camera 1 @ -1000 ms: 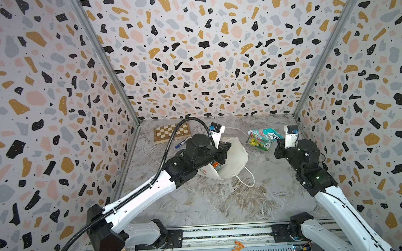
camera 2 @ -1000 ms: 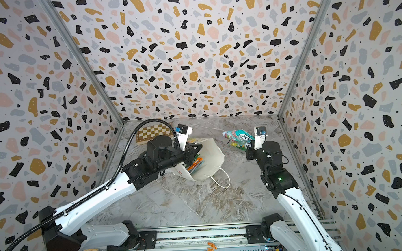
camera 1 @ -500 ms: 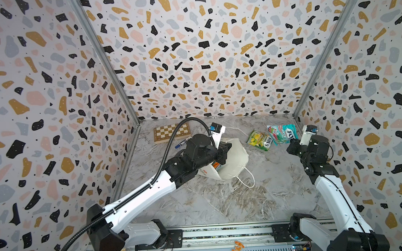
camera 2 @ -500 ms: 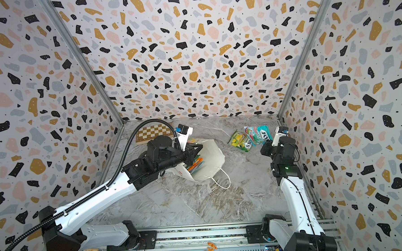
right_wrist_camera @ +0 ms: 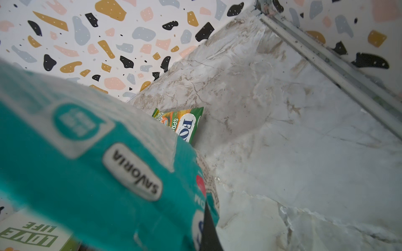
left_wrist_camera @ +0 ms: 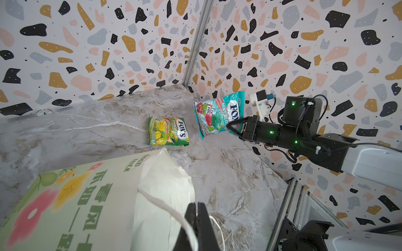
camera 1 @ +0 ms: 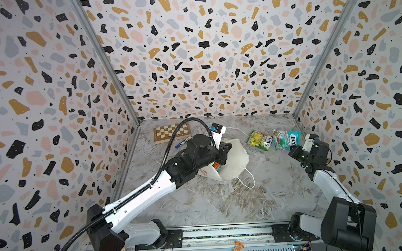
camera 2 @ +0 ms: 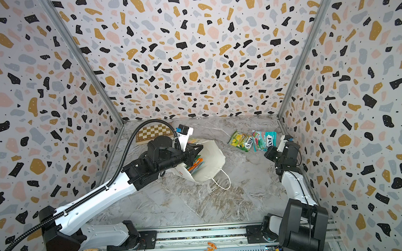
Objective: Take the snacks out of the paper bag
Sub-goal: Place the snack at the top-right of the table.
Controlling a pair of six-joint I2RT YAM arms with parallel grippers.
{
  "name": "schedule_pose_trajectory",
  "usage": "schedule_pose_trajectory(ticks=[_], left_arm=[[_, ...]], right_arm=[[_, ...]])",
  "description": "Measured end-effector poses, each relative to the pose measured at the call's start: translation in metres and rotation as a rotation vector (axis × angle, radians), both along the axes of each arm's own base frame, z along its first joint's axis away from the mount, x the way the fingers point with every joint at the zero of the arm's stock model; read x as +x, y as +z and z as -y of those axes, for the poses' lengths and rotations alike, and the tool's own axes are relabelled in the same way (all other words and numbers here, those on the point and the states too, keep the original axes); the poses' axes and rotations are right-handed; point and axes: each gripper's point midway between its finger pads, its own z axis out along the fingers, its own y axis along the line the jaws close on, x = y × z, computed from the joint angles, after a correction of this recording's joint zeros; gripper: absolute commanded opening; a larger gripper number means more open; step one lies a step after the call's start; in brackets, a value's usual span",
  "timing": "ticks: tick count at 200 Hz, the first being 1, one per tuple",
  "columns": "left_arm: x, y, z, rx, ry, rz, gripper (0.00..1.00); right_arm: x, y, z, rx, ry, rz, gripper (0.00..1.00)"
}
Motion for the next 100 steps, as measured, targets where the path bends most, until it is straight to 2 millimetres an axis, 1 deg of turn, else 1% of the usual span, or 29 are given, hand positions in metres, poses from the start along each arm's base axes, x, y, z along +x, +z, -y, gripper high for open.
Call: schedule_pose_trajectory(ticks=[22,42,72,100], left_arm=[[0.000,0.000,0.000,0.001,0.001,0.000,0.00],[0.000,0.000,0.000,0.001,0.000,0.000,0.00],[0.000,0.000,0.000,0.002,0.000,-0.001,0.00],[0.000,-0.001,0.000,0.002,0.000,-0.001,0.00]], right_arm=[[-0.001,-0.017,0.007,0.063,-0.023,-0.016,0.00],[0.000,-0.028,0.010,0.104,-0.035,-0.028,0.00],[0.007,-0.041,0.009,0.143,-0.023,-0.038,0.00],[0.009,-0.063,0.007,0.178,-0.009,-0.082,0.00]])
